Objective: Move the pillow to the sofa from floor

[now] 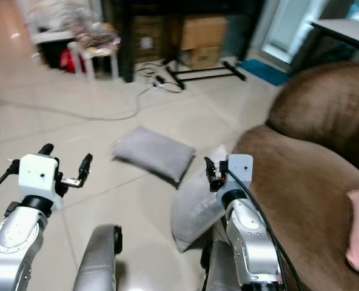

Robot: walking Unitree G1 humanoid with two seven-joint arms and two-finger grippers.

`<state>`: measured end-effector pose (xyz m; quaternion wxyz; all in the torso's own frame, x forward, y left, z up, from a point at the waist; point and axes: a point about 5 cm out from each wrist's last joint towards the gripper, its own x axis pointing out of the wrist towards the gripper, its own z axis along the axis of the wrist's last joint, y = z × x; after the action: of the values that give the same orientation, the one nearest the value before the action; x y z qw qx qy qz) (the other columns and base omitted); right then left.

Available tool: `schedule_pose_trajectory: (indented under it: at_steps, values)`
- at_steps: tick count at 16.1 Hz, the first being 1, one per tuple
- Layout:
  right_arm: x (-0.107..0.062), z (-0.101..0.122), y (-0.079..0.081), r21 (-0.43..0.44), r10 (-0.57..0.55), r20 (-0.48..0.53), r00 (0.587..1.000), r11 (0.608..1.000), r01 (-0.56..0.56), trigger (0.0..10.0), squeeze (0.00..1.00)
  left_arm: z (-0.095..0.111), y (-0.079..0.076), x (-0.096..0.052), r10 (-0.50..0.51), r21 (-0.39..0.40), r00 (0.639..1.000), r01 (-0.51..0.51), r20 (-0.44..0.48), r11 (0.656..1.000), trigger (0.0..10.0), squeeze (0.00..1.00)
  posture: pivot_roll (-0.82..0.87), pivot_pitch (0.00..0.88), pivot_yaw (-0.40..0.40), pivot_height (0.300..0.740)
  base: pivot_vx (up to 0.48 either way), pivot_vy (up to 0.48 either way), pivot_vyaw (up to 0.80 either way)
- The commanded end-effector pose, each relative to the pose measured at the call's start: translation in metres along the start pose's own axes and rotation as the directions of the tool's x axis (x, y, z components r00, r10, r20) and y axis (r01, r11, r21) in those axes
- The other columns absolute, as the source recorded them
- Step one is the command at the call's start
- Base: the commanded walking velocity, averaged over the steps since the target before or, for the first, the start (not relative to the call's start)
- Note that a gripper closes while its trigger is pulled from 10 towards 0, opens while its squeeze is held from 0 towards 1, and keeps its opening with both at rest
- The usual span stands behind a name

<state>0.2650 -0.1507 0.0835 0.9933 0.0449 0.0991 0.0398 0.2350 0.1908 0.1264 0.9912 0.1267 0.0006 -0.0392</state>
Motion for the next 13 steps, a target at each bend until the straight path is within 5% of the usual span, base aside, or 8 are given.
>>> schedule_pose_trajectory:
  at_steps: [1, 13]
  values:
    - [0.0012, 0.0037, -0.006, -0.018, -0.014, 0.014, 1.0, 1.0, 0.014, 10.0, 0.0, 0.0056, -0.0057, 0.003, -0.026, -0.008, 0.999, 0.026, 0.024, 1.0, 10.0, 0.0, 0.07, 0.0, -0.055, 0.56, 0.285, 0.0, 0.0]
    - [0.0055, 0.0015, -0.0015, -0.073, 0.035, 0.006, 0.999, 0.997, -0.035, 10.0, 0.0, 0.0027, -0.0094, 0.0, -0.054, -0.01, 0.998, 0.054, 0.011, 0.999, 10.0, 0.0, 0.08, 0.0, -0.069, 0.56, 0.237, 0.0, 0.13]
